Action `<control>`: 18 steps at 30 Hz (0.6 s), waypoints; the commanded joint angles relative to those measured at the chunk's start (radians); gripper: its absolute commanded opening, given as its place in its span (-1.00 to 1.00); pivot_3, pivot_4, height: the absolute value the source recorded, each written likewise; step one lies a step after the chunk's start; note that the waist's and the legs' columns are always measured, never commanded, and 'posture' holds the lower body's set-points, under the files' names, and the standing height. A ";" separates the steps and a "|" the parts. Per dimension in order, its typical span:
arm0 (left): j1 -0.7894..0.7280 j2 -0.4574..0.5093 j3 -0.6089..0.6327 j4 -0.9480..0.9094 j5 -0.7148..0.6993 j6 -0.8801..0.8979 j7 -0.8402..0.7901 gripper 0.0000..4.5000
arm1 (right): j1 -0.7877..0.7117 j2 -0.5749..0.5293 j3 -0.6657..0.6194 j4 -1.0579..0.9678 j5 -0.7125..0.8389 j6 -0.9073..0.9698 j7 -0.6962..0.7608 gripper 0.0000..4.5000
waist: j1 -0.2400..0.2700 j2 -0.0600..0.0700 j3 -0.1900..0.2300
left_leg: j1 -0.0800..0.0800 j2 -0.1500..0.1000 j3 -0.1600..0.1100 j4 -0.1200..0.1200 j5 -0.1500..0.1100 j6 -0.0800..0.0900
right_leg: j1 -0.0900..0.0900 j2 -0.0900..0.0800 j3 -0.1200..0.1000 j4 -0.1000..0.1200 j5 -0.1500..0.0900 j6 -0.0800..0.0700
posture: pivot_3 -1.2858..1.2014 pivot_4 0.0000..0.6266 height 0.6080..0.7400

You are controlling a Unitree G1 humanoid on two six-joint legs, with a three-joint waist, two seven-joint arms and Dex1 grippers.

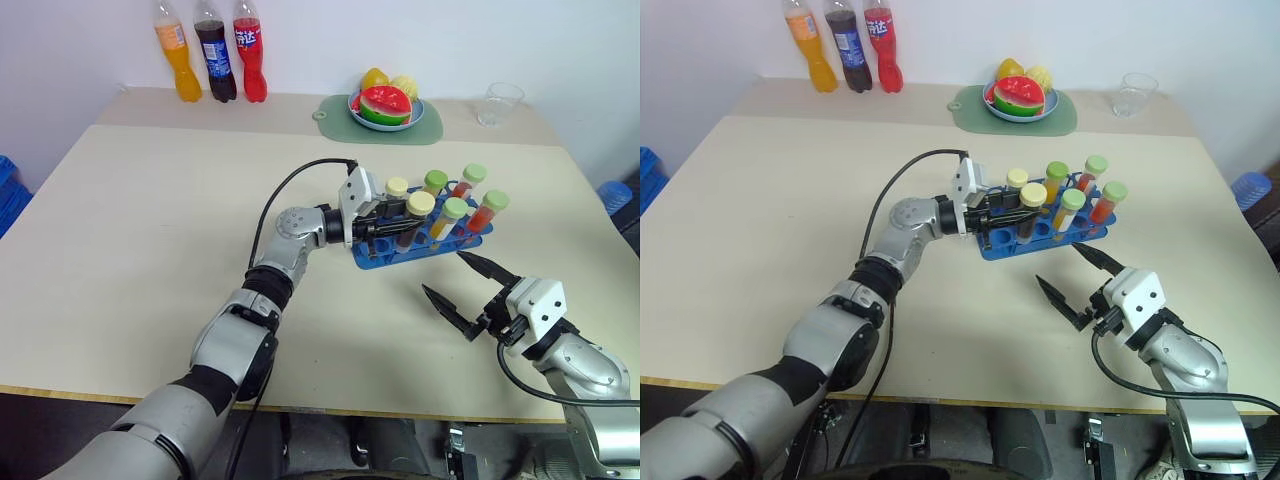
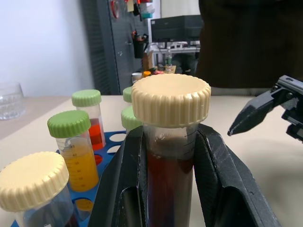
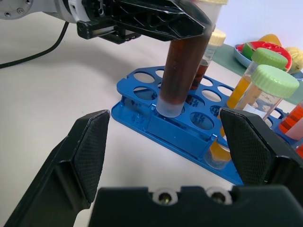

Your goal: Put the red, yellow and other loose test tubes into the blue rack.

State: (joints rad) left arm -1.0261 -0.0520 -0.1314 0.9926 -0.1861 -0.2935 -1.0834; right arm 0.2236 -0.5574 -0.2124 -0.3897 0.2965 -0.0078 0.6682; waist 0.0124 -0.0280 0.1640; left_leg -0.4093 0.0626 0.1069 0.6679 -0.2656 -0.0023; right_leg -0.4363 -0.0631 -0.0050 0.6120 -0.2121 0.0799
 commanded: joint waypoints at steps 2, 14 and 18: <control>-0.025 0.007 0.008 0.066 0.048 -0.005 0.062 -0.66 | 0.004 0.009 -0.013 -0.034 0.001 -0.024 -0.011 0.82 | 0.000 0.000 0.000 | 0.000 0.000 0.000 0.000 0.000 0.000 | 0.000 0.000 0.000 0.000 0.000 0.000 | 0.03 -0.52 1.00; -0.015 -0.007 0.048 0.060 0.004 0.061 -0.052 -0.66 | 0.001 0.008 -0.016 -0.023 0.002 -0.028 -0.013 0.82 | -0.002 0.000 0.000 | 0.000 0.000 0.000 -0.001 0.000 0.000 | -0.001 0.001 0.000 0.000 0.000 0.000 | 0.03 -0.52 1.00; -0.019 -0.011 0.068 0.047 0.006 0.068 -0.027 0.20 | 0.004 0.008 -0.016 -0.024 -0.001 -0.028 -0.017 0.82 | -0.002 0.000 0.000 | 0.000 0.000 0.000 -0.001 0.000 0.000 | -0.001 0.001 0.000 0.000 0.000 0.000 | 0.03 -0.52 1.00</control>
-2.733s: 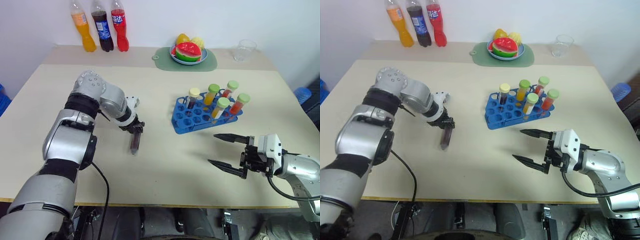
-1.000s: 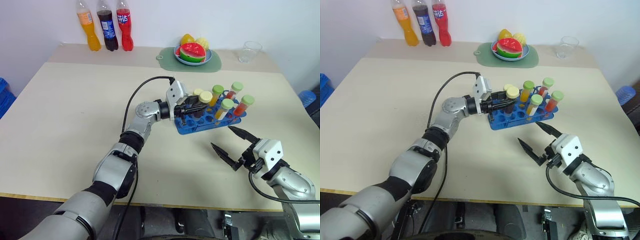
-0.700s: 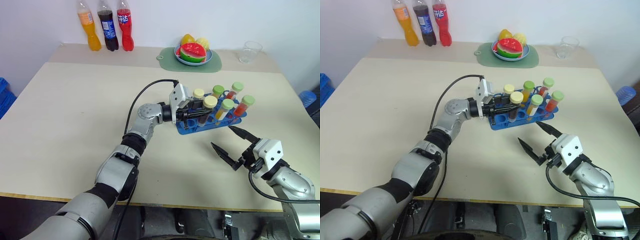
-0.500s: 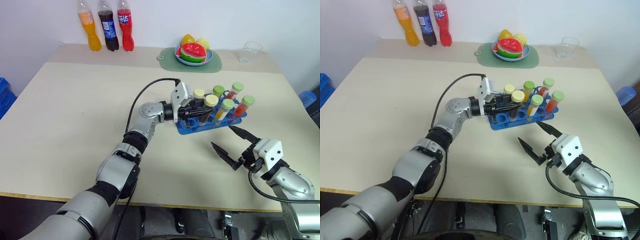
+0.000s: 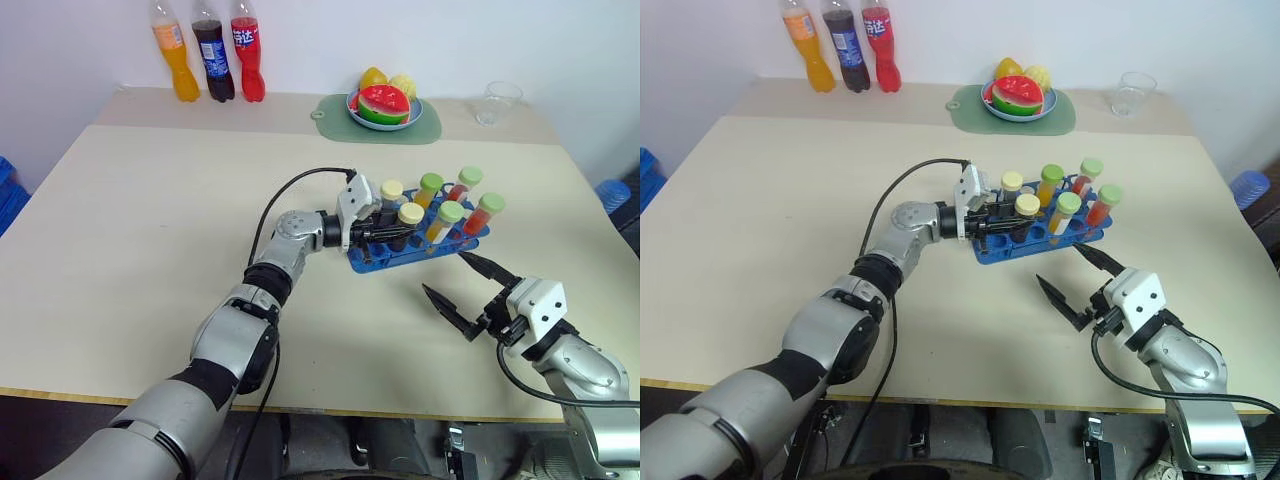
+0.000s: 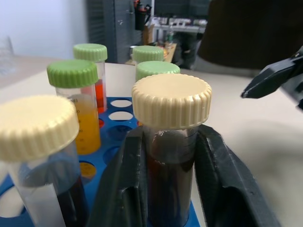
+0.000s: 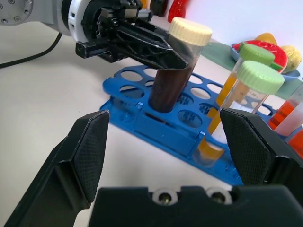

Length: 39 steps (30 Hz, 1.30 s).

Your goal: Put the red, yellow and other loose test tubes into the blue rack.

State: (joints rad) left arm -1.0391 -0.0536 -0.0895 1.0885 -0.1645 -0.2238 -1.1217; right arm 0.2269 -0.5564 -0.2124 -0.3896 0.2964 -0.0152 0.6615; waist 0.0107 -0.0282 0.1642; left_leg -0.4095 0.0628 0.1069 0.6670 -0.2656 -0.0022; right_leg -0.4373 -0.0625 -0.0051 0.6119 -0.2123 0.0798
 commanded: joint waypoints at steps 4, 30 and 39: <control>0.029 0.026 0.029 -0.140 -0.027 0.029 -0.011 0.43 | 0.015 0.008 -0.031 -0.037 0.012 0.015 -0.031 0.82 | 0.000 0.000 0.000 | 0.000 0.000 0.000 0.000 0.000 0.000 | 0.000 0.000 0.000 0.000 0.000 0.000 | 0.03 -0.52 1.00; 0.728 0.567 0.220 -0.937 -0.198 0.214 0.036 0.43 | 0.195 -0.022 -0.288 0.038 0.150 0.063 0.044 0.82 | 0.001 0.003 -0.001 | 0.002 0.002 0.001 0.000 0.000 0.000 | 0.001 -0.001 0.000 0.001 0.000 0.000 | 0.03 -0.52 1.00; 0.870 0.655 0.284 -1.116 -0.286 0.349 0.081 0.43 | 0.310 -0.008 -0.389 -0.013 0.209 0.069 0.095 0.82 | -0.001 0.004 -0.002 | 0.002 0.003 0.001 -0.001 0.000 0.000 | 0.000 -0.001 0.000 0.001 0.000 -0.001 | 0.03 -0.52 1.00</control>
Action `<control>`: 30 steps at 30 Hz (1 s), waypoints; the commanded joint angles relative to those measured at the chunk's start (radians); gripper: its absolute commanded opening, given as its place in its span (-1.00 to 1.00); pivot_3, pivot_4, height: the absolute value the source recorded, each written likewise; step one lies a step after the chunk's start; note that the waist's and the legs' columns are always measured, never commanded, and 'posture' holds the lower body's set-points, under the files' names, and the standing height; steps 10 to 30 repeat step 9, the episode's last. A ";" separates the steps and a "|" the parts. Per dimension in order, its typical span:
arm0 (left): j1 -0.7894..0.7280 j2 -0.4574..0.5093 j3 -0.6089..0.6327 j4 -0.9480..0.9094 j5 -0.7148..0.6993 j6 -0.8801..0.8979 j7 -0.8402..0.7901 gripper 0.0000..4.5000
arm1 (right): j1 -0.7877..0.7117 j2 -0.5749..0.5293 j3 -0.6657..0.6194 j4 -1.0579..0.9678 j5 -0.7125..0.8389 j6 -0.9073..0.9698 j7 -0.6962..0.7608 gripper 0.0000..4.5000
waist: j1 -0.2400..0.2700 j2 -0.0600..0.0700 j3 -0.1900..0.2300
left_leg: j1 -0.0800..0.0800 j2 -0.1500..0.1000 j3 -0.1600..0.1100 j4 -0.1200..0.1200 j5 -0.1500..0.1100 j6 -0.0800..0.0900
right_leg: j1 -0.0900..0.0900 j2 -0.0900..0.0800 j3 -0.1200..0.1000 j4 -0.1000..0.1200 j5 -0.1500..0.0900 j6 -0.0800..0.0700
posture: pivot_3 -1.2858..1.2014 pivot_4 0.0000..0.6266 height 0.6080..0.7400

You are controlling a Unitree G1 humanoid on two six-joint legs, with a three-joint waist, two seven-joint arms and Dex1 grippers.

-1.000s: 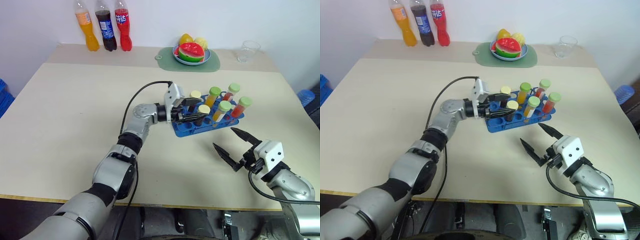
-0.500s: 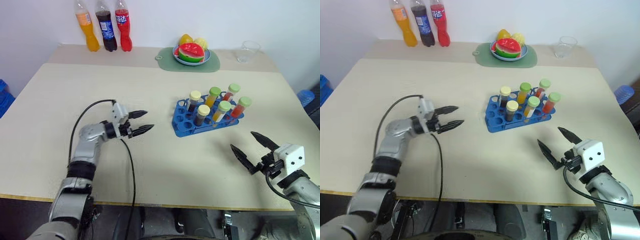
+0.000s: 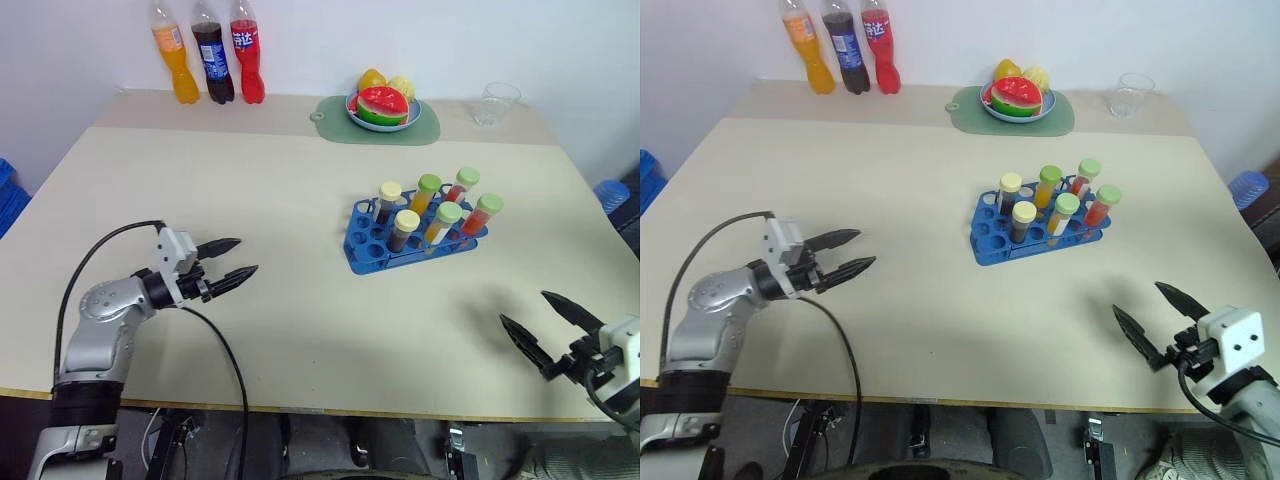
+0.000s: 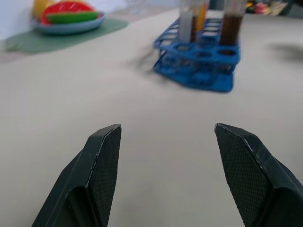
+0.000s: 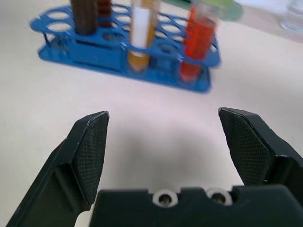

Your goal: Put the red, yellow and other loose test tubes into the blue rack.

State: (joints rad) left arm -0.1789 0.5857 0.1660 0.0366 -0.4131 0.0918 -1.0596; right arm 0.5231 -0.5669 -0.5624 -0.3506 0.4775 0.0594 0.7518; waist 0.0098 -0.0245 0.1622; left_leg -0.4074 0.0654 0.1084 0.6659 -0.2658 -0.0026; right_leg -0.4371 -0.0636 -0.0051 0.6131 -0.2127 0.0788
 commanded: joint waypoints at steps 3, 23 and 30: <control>0.031 0.031 0.037 -0.097 -0.056 0.062 0.021 0.43 | 0.038 0.011 -0.033 -0.072 0.027 -0.010 0.007 0.82 | 0.000 0.001 0.000 | 0.000 0.000 0.000 0.000 0.000 0.000 | 0.000 0.000 0.000 0.000 0.000 0.000 | 0.03 -0.52 1.00; 0.031 0.068 0.036 -0.110 -0.083 0.103 0.005 0.43 | 0.042 0.018 -0.008 -0.103 0.028 -0.005 0.002 0.82 | 0.000 0.001 -0.001 | 0.000 0.000 0.000 0.000 0.000 0.000 | -0.001 0.000 0.000 0.000 0.000 0.000 | 0.03 -0.52 1.00; 0.031 0.068 0.036 -0.110 -0.083 0.103 0.005 0.43 | 0.042 0.018 -0.008 -0.103 0.028 -0.005 0.002 0.82 | 0.000 0.001 -0.001 | 0.000 0.000 0.000 0.000 0.000 0.000 | -0.001 0.000 0.000 0.000 0.000 0.000 | 0.03 -0.52 1.00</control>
